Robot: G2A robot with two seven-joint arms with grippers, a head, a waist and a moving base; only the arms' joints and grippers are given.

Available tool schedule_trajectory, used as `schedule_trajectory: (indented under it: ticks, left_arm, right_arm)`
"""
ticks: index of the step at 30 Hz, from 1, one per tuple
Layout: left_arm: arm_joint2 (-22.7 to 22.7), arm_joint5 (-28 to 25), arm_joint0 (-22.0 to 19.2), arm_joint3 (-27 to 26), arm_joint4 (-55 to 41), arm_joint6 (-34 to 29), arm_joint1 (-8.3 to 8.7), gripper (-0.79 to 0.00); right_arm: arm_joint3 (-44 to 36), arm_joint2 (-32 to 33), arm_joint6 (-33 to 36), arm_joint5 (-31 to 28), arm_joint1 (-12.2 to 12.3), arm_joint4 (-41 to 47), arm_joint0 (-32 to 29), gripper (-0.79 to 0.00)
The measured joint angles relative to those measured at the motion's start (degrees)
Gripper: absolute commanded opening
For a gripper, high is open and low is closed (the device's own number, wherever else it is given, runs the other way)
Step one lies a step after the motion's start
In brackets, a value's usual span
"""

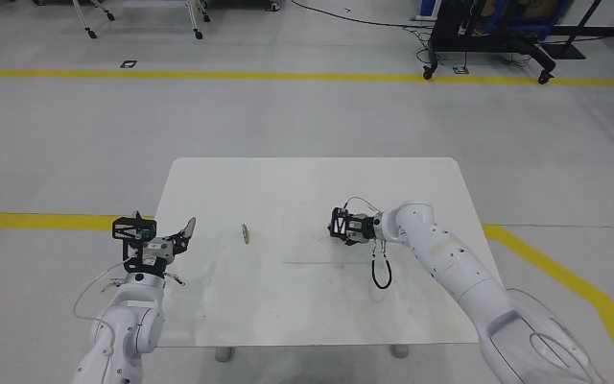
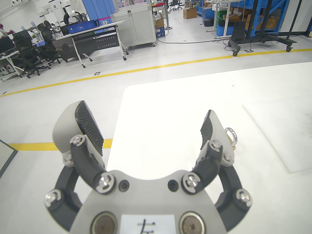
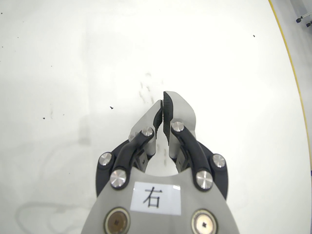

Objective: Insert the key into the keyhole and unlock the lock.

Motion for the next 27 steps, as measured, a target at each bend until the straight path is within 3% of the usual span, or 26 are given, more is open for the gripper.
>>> schedule_trajectory:
  ticks: [14,27]
  left_arm:
    - [0.00,0.00,0.00,0.00,0.00,0.00,0.00,0.000]
    - [0.00,0.00,0.00,0.00,0.00,0.00,0.00,0.000]
  right_arm:
    - [-4.38,2.81,-10.39,-0.54,2.88,-2.32,-3.93,-0.785]
    - [-5.00,3.92,-12.51,0.46,3.02,0.73,-5.41,-0.785]
